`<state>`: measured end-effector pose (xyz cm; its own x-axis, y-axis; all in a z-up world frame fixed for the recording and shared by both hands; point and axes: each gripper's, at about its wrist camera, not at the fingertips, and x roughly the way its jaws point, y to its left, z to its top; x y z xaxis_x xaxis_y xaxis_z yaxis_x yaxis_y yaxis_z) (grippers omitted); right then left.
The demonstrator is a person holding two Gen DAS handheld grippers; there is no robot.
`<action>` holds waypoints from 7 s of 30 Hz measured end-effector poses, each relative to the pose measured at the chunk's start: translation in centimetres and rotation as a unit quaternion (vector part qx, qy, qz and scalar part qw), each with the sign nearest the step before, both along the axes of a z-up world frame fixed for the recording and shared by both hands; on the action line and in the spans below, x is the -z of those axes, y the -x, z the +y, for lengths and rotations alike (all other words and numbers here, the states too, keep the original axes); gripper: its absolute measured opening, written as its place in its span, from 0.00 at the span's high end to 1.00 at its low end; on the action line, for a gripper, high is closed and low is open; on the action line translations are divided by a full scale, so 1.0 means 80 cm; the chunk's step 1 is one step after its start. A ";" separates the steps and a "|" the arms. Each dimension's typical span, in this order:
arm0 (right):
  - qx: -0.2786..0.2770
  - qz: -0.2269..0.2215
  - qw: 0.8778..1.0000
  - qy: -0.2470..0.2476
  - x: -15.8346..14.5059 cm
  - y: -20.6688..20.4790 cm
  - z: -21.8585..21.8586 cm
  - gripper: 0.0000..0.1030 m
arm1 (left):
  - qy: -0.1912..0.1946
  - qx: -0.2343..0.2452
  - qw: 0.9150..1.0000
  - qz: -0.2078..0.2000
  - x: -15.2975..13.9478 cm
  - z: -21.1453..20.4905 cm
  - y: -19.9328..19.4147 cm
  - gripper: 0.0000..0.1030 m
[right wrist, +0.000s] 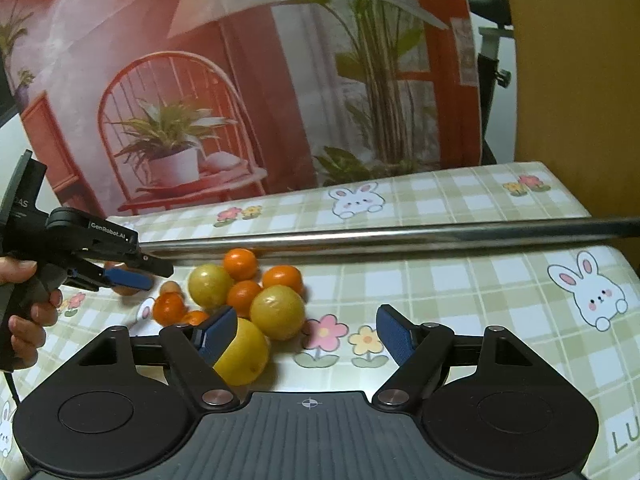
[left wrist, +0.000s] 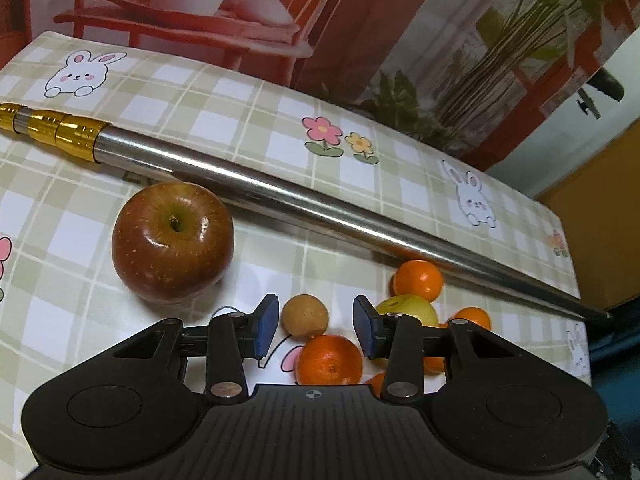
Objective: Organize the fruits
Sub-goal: 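Grasp a third brown kiwi with the left gripper, then grasp a yellow-green round fruit with the right gripper, then carry the kiwi with the left gripper while the right gripper carries the yellow fruit toward the plate, then lower the kiwi onto the plate and open the left gripper, then lower the yellow fruit onto the plate and open the right gripper, then grasp an orange tangerine with the left gripper while the right gripper grasps a yellow-green fruit, then carry the tangerine with the left gripper while the right gripper carries the yellow-green fruit toward the plate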
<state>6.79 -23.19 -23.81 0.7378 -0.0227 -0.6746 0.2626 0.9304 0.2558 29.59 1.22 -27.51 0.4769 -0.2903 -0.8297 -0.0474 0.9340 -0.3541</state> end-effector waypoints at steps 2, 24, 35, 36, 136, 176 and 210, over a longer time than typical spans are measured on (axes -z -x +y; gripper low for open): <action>0.001 0.001 1.000 -0.003 0.003 0.000 -0.002 0.28 | -0.001 -0.005 1.000 0.003 0.004 0.002 -0.005 0.59; -0.004 0.010 0.999 -0.048 0.034 -0.040 -0.013 0.38 | -0.014 0.074 0.993 -0.086 -0.043 -0.010 0.056 0.72; -0.020 0.025 0.995 -0.091 0.059 -0.092 -0.009 0.46 | -0.030 0.136 0.981 -0.139 -0.057 -0.011 0.139 0.72; -0.019 0.030 0.995 -0.095 0.062 -0.096 -0.009 0.46 | -0.032 0.139 0.980 -0.141 -0.056 -0.011 0.145 0.72; -0.095 0.050 0.994 0.024 -0.031 -0.005 0.098 0.52 | -0.058 0.086 0.988 -0.114 -0.047 0.026 0.226 0.64; -0.063 0.043 0.997 -0.001 -0.001 -0.046 0.024 0.52 | -0.064 0.110 0.986 -0.107 -0.002 -0.022 0.075 0.63; -0.200 0.075 0.975 0.069 0.051 -0.194 0.107 0.59 | -0.045 0.152 0.977 -0.142 -0.034 0.008 0.179 0.63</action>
<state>22.30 -14.66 -27.88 0.6001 0.1488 -0.7860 -0.1030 0.9887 0.1085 15.24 1.88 -24.81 0.5950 -0.3860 -0.7050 0.3255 0.9177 -0.2277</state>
